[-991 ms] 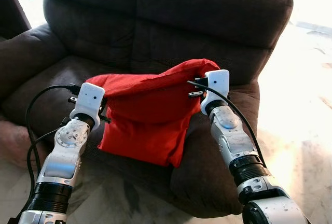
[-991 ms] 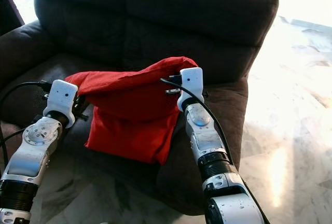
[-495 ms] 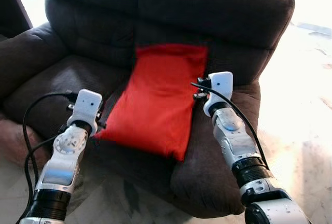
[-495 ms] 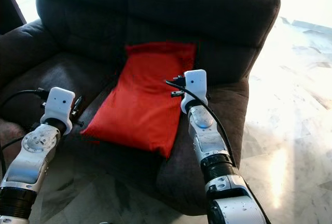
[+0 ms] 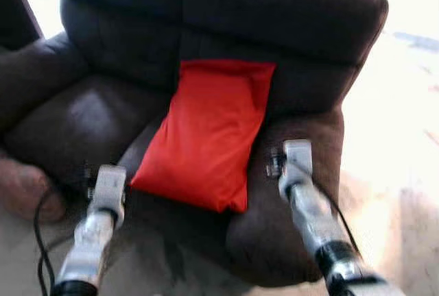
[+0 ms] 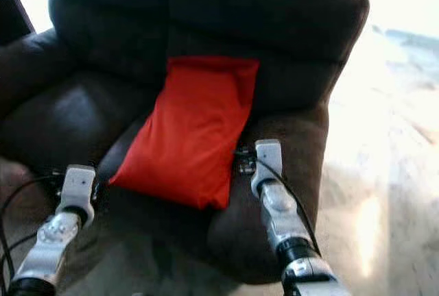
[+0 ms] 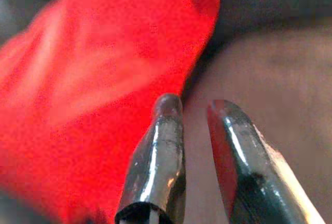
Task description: Move the pillow to the sofa from floor
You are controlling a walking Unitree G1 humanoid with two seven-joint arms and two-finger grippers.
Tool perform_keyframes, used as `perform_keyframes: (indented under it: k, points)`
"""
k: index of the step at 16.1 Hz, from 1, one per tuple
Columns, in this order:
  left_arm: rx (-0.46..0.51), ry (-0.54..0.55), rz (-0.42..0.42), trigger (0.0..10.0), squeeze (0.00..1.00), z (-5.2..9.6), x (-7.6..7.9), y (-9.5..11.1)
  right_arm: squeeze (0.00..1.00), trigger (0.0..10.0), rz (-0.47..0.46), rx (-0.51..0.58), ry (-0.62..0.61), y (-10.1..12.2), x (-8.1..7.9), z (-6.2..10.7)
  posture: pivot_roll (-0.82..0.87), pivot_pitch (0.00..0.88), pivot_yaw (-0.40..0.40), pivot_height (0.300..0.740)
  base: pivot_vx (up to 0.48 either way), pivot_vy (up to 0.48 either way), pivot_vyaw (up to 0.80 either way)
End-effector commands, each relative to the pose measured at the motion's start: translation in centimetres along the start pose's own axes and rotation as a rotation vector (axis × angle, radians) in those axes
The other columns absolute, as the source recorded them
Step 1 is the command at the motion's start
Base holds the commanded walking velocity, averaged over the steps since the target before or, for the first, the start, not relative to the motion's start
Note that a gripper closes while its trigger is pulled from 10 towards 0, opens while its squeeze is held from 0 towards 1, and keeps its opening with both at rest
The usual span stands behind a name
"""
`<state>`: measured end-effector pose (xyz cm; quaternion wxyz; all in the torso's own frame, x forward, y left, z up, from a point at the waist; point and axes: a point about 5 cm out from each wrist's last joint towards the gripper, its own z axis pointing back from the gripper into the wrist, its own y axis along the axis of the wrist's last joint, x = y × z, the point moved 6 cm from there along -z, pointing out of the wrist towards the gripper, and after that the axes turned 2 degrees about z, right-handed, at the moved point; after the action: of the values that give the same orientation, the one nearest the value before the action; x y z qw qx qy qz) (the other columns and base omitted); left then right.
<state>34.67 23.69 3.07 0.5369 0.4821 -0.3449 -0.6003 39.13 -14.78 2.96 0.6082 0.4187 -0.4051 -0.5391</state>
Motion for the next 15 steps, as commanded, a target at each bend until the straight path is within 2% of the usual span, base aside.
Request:
perform_keyframes:
  k: [1,2,4,5,7,9,13,15]
  points:
    - [-0.086,-0.024,0.055,10.0,0.0,0.3,1.0,-3.0,0.0,10.0,-0.017,-0.106,-0.011,-3.7,0.7,0.9,0.14,0.121,-0.044,0.74,0.0,0.0,0.0]
    - [-0.12,-0.051,0.063,10.0,0.0,0.4,1.9,-4.1,0.0,10.0,-0.021,-0.148,-0.014,-5.1,0.8,1.3,0.14,0.122,-0.041,0.74,0.0,0.0,0.0]
    - [-0.133,-0.062,0.064,10.0,0.0,0.5,2.3,-4.5,0.0,10.0,-0.024,-0.16,-0.013,-5.5,0.9,1.5,0.14,0.122,-0.041,0.74,0.0,0.0,0.0]
    - [-0.194,-0.074,0.073,10.0,0.0,0.7,3.6,-6.9,0.0,10.0,-0.051,-0.199,-0.001,-7.4,0.9,2.2,0.13,0.123,-0.039,0.74,0.0,0.0,0.0]
    - [-0.248,-0.074,0.07,10.0,0.0,1.5,4.4,-8.8,0.0,10.0,-0.033,-0.251,0.005,-9.2,0.8,3.0,0.13,0.125,-0.039,0.74,0.0,0.0,0.0]
    - [-0.263,-0.068,0.069,10.0,0.0,2.0,4.5,-9.6,0.0,10.0,-0.042,-0.259,0.0,-9.7,0.9,3.3,0.13,0.126,-0.037,0.74,0.0,0.0,0.0]
    - [-0.323,-0.022,0.085,10.0,0.0,3.4,3.1,-12.0,0.0,10.0,-0.012,-0.308,-0.029,-11.2,2.0,4.2,0.13,0.126,-0.037,0.74,0.0,0.0,0.0]
    - [-0.328,0.007,0.094,10.0,0.0,3.8,2.6,-12.6,0.0,10.0,-0.009,-0.336,-0.037,-12.0,2.3,4.6,0.13,0.126,-0.037,0.74,0.0,0.0,0.0]
